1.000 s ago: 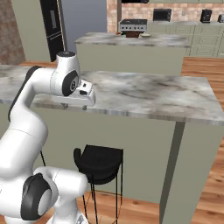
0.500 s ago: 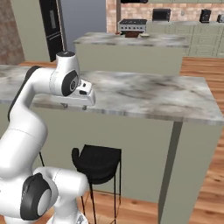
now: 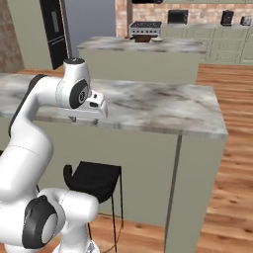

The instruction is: Place the two vegetables and bowl onto the tray for setting up a vegetable dip station.

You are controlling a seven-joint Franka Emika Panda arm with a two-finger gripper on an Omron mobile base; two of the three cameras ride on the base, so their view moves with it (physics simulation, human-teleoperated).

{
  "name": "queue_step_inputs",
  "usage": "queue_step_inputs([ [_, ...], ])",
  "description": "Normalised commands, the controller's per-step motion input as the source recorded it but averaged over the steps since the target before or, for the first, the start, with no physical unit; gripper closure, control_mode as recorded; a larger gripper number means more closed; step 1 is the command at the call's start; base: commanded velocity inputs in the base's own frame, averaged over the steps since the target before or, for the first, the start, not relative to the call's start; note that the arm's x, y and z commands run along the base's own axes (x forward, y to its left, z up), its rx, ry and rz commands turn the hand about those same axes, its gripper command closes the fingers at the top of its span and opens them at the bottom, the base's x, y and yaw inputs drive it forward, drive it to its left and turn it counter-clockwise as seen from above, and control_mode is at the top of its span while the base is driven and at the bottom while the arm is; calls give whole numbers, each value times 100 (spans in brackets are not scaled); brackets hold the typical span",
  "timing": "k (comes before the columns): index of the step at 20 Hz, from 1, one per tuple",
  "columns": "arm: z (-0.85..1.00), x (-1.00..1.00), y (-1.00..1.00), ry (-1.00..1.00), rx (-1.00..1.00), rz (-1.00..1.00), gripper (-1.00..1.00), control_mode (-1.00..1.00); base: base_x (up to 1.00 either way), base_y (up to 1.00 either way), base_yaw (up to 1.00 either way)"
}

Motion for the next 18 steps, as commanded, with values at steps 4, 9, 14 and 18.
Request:
queue_step_inputs([
  [4, 0, 0, 0, 0, 0, 0, -100, 100, 0, -51, 0],
  [9, 0, 0, 0, 0, 0, 0, -100, 100, 0, -51, 0],
  [14, 0, 0, 0, 0, 0, 0, -100, 100, 0, -61, 0],
  [18, 0, 0, 0, 0, 0, 0, -100, 100, 0, -64, 0],
])
